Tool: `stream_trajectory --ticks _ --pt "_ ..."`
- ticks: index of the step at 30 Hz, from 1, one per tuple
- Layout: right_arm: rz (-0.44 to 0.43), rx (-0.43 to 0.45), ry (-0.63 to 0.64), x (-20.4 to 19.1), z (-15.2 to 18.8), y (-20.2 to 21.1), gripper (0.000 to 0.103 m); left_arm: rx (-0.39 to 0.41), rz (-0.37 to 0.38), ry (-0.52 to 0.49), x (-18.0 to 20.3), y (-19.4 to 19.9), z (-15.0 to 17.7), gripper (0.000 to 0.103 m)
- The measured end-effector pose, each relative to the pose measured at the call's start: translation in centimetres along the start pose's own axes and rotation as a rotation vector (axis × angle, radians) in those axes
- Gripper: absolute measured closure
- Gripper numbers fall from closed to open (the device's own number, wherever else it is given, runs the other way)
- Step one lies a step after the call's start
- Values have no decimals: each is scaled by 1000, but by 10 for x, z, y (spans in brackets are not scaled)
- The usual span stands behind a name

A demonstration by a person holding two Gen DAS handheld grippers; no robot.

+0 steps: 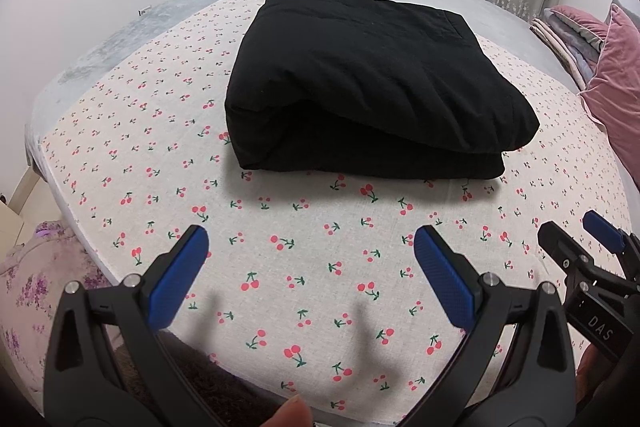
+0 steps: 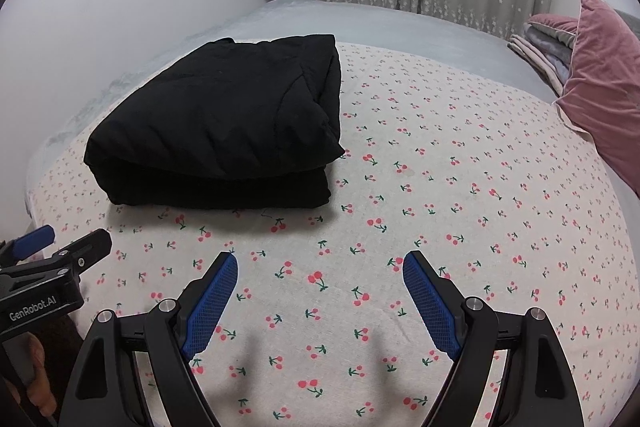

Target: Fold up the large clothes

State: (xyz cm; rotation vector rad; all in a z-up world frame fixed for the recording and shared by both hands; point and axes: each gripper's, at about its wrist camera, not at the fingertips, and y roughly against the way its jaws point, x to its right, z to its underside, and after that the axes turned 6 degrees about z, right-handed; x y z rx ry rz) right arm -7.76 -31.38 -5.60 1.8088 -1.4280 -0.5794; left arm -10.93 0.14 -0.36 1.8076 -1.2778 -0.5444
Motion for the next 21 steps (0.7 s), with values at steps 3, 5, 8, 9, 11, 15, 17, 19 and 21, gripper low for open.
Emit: stream_trajectory --ticks 3,5,8,9,11,15,17,19,21 --pt "1 0 0 0 0 0 17 -5 0 -2 0 0 0 1" --pt "1 -1 1 0 0 0 17 -6 0 -3 1 0 0 1" --pt "1 -4 4 0 1 -1 17 -6 -3 -6 1 0 0 1" --pt "1 -5 6 -1 1 -1 17 -6 -4 -7 1 0 0 1" --pt "2 -7 10 -1 2 -1 17 -8 -4 -7 0 -1 0 1" --pt "2 -10 14 -2 2 -2 17 -12 -5 -10 0 -2 -1 1" --pt "2 -11 15 -2 2 -2 17 -13 -7 -11 -1 -2 -1 1" --pt "2 -12 15 -1 3 -2 17 -13 -6 -11 -1 -3 -1 1" --pt "2 -13 15 -1 3 -2 17 -14 -8 -12 -1 -3 -1 1"
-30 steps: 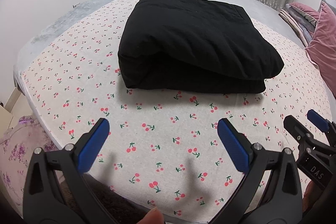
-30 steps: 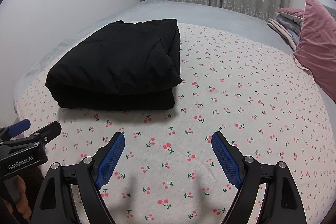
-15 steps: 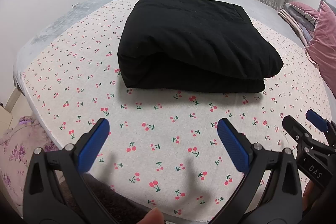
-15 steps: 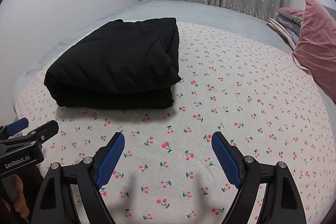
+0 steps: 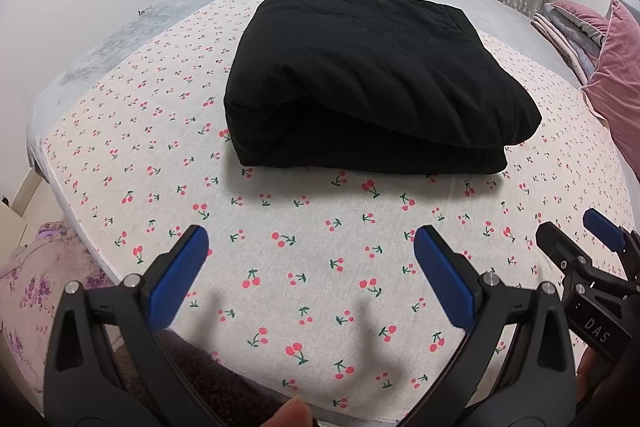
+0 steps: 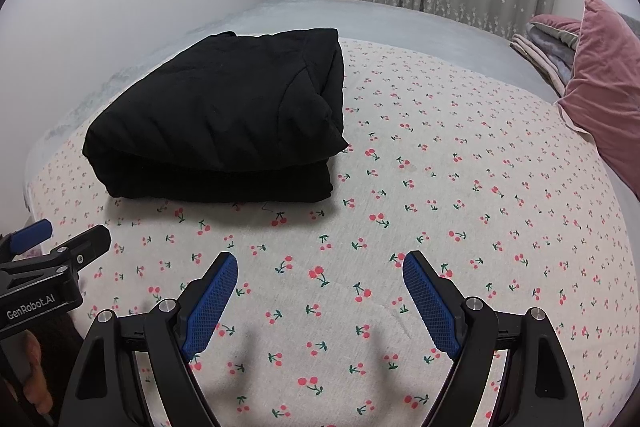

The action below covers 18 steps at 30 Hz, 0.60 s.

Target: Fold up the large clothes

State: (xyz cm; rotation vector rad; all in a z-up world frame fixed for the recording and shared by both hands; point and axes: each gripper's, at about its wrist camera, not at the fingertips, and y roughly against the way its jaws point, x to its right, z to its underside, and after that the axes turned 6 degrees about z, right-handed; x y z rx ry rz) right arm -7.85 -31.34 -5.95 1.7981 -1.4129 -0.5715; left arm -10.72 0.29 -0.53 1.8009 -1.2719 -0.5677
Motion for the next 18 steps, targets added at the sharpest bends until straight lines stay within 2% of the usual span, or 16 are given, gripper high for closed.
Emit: stream_trajectory --ticks 18 --pt "0 -2 5 0 4 0 17 -17 -23 12 0 -6 2 1"
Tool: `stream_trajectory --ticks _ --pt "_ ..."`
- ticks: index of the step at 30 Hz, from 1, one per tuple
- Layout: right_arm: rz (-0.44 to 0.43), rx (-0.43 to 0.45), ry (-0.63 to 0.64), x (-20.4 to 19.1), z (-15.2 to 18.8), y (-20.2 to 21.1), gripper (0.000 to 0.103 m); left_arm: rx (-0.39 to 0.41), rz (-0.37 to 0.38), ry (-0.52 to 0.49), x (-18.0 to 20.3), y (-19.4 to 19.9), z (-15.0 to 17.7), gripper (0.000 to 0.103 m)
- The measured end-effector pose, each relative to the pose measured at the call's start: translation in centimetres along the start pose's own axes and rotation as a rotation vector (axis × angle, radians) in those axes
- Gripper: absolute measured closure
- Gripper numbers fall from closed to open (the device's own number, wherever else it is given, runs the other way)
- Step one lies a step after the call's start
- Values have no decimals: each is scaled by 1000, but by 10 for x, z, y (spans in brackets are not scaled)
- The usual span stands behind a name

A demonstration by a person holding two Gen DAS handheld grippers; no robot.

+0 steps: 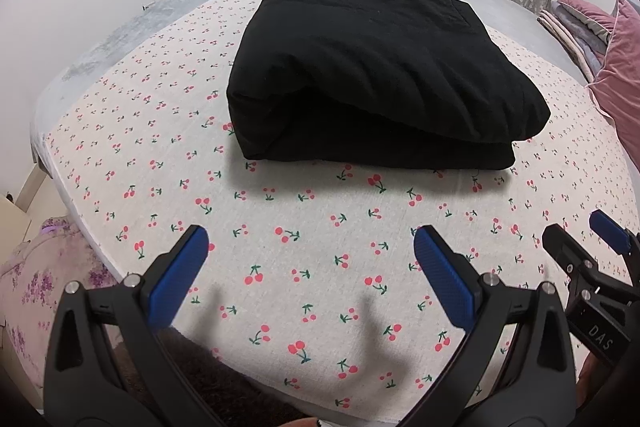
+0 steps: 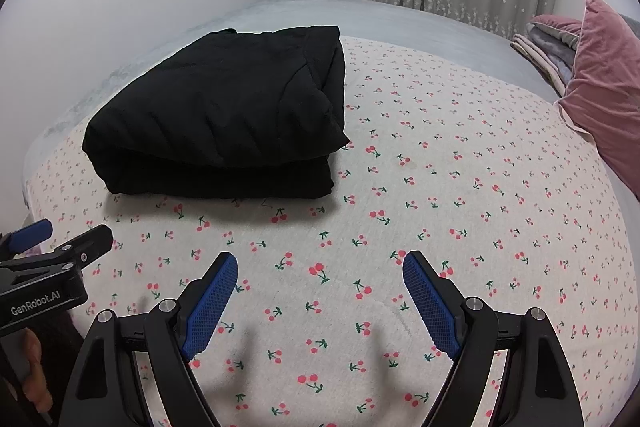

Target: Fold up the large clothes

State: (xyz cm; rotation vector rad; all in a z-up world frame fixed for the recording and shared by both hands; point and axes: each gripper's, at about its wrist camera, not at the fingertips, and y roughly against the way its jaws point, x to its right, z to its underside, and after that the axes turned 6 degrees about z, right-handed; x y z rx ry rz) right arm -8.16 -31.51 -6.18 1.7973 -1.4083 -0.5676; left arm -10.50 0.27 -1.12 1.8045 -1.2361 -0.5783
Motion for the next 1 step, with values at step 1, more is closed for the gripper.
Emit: stream_trajectory --ticks 1 --pt "1 1 -2 0 0 0 17 -4 -4 15 0 -2 -1 1"
